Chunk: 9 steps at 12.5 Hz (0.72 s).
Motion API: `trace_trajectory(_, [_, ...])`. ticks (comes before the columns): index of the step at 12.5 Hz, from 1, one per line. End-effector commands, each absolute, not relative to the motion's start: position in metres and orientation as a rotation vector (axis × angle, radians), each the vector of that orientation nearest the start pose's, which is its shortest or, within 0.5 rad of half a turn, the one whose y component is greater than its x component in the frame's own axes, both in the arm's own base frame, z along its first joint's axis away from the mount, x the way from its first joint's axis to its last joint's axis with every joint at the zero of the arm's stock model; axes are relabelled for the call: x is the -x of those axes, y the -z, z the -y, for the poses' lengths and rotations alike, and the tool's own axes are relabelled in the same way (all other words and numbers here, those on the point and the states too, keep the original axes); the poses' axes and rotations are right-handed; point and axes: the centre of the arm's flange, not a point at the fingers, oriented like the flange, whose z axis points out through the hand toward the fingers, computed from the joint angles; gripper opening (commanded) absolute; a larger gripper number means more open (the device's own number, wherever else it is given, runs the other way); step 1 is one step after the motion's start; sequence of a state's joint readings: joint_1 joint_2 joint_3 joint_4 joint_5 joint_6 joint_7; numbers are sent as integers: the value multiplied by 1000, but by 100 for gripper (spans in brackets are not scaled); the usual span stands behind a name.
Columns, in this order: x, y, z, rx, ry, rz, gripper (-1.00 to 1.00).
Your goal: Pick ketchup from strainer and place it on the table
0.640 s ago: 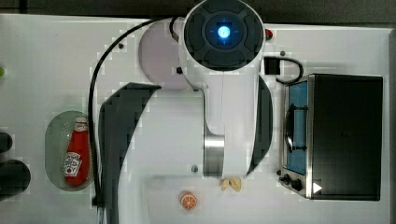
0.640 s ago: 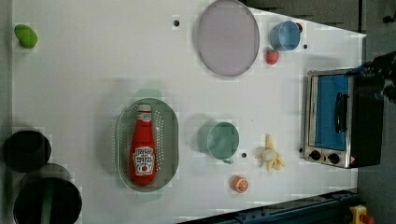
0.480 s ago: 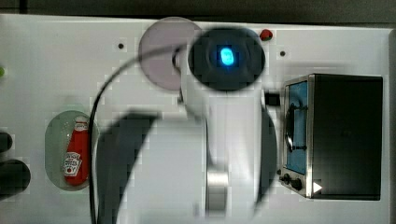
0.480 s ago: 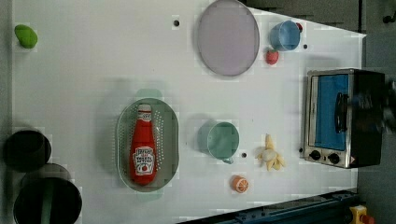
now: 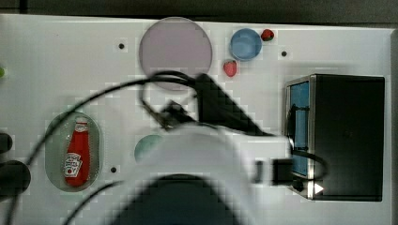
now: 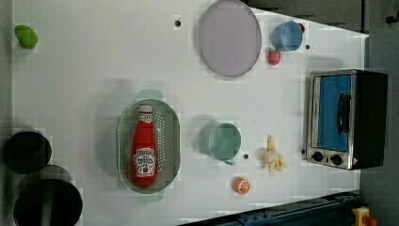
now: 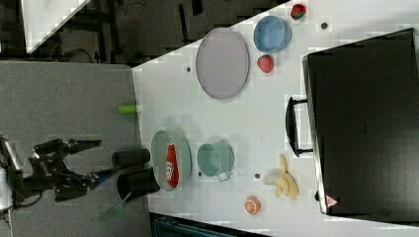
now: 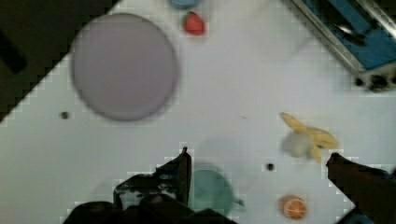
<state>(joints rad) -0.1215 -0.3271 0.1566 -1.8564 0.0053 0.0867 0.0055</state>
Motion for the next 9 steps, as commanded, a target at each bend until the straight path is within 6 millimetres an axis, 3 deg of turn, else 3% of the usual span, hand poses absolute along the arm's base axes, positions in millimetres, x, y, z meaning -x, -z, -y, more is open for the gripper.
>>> trace_trajectory(1, [-481, -581, -127, 3022, -18, -965, 100])
trace_trajectory(6, [-471, -529, -261, 3106, -16, -566, 100])
trace_trajectory(9, [-456, -488, -326, 3103, -64, -359, 100])
